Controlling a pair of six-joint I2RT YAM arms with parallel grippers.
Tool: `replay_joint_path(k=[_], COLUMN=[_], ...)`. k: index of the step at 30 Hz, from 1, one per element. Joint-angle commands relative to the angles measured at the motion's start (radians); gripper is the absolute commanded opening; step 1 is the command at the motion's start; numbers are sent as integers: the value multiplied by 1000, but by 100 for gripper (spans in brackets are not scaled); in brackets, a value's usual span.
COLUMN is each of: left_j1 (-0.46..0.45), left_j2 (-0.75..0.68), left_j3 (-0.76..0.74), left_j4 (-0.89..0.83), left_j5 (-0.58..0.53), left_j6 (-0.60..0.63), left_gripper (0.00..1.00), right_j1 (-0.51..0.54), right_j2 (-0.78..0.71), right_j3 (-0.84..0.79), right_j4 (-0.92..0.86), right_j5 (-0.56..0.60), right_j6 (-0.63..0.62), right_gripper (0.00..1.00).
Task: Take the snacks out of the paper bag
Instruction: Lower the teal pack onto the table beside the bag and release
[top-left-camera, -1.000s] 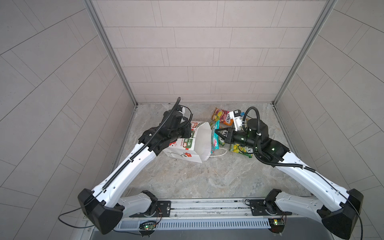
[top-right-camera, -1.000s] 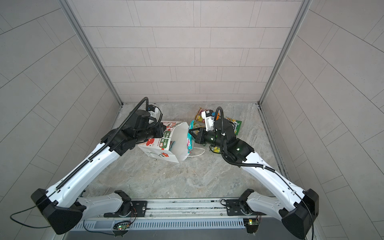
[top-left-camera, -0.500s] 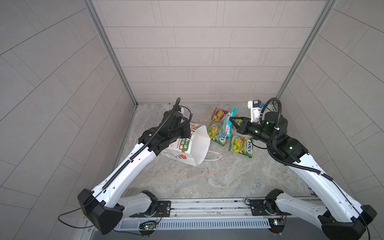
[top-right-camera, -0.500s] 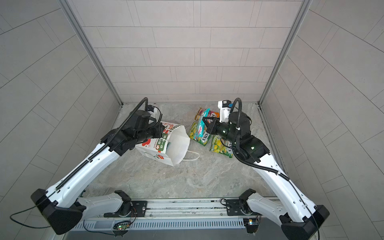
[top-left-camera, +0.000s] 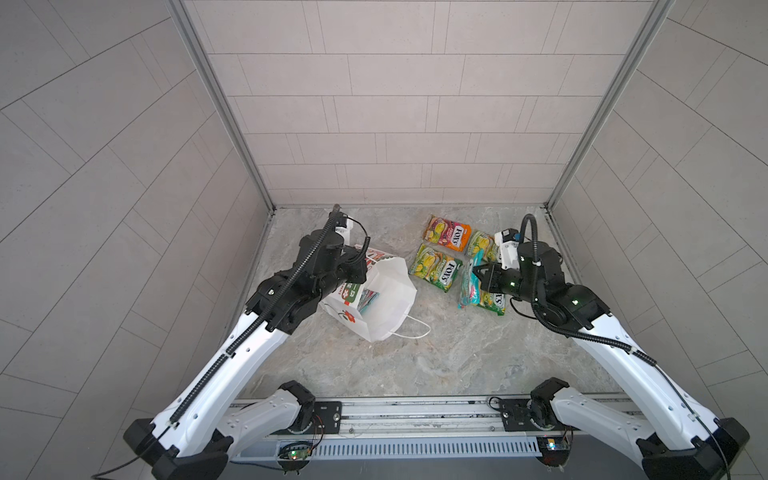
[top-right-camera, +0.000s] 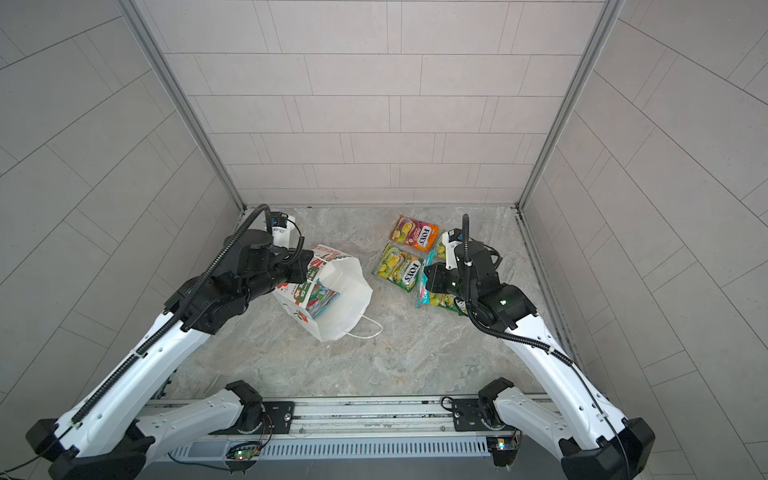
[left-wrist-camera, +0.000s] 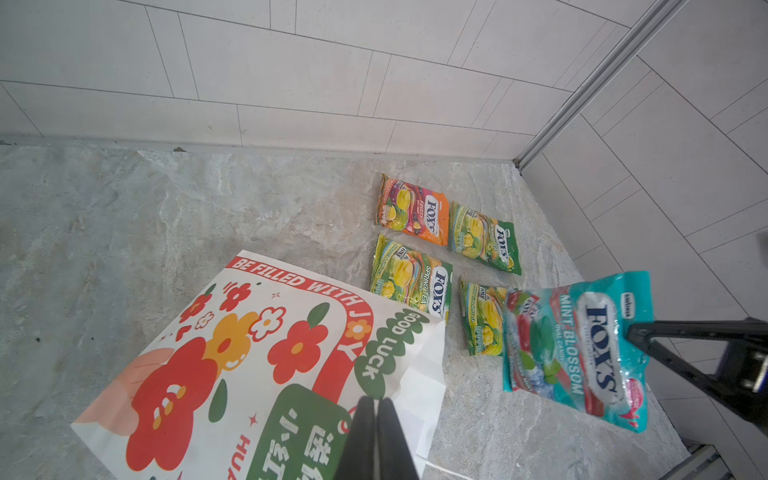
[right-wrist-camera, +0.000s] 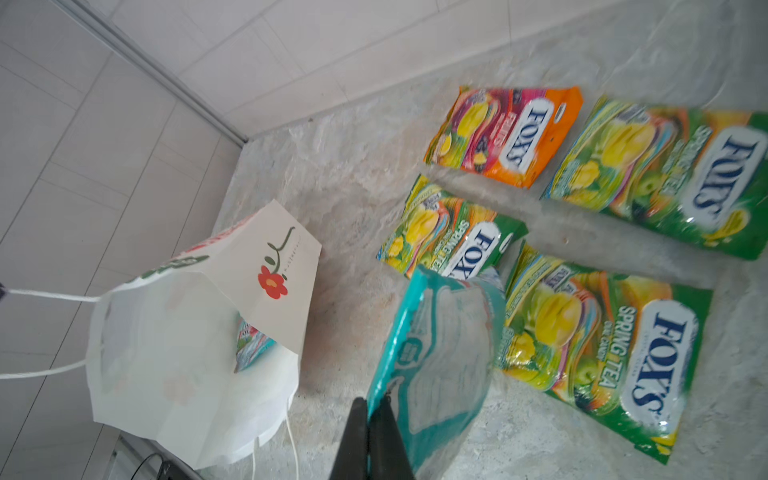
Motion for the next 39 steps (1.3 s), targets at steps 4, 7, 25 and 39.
replay_joint_path(k=[4,7,25,39], left_j1=[1,2,1,0], left_j2=[-59,-73,-77,-62], left_j3=[-38,-39,-39,-40], left_j4=[-4,-8,-10,-1], left_j5=[-34,-38,-25,21], left_j6=[38,38,17,16], left_gripper=[0,0,0,0], right_j1=[19,51,161,154], right_j2=[73,138,539,508], right_j3=[-143,-164,-228,-383], right_j4=[325,426,1097,938], right_j5=[-195,-226,-319,-192], right_j6=[136,176,467,329], right_gripper=[0,0,0,0])
